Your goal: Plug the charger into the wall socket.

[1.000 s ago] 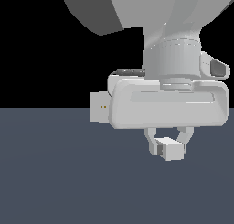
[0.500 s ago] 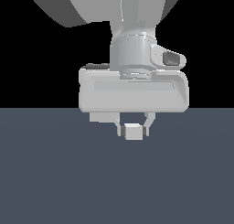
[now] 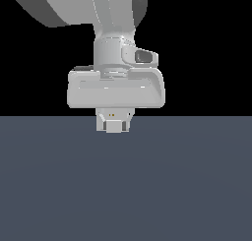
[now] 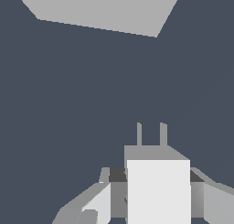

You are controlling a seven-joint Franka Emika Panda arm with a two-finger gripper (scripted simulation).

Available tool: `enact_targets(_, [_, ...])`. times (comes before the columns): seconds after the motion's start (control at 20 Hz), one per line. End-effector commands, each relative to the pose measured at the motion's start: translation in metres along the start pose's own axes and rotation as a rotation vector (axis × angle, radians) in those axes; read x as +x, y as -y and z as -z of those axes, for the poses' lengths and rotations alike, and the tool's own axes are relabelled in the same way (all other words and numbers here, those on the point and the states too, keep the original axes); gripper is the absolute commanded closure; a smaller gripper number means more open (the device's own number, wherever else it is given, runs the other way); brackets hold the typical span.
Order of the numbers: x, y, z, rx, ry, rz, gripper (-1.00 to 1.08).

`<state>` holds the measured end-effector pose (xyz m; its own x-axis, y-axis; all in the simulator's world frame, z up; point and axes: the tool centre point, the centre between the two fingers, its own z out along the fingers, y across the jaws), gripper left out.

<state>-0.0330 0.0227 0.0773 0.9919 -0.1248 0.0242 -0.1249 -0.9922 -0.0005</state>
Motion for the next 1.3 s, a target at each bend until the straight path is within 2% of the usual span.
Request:
enact_targets(0.0, [0.009,0.013,0.006,-0.001,0.0,-0.039,1.08])
enact_targets(0.55, [0.039,0.044,0.02,-0.004,0.001,-0.141,1.08])
enact_targets(1.25, [0.046,0.047,0.021,-0.004,0.001,-0.153,1.08])
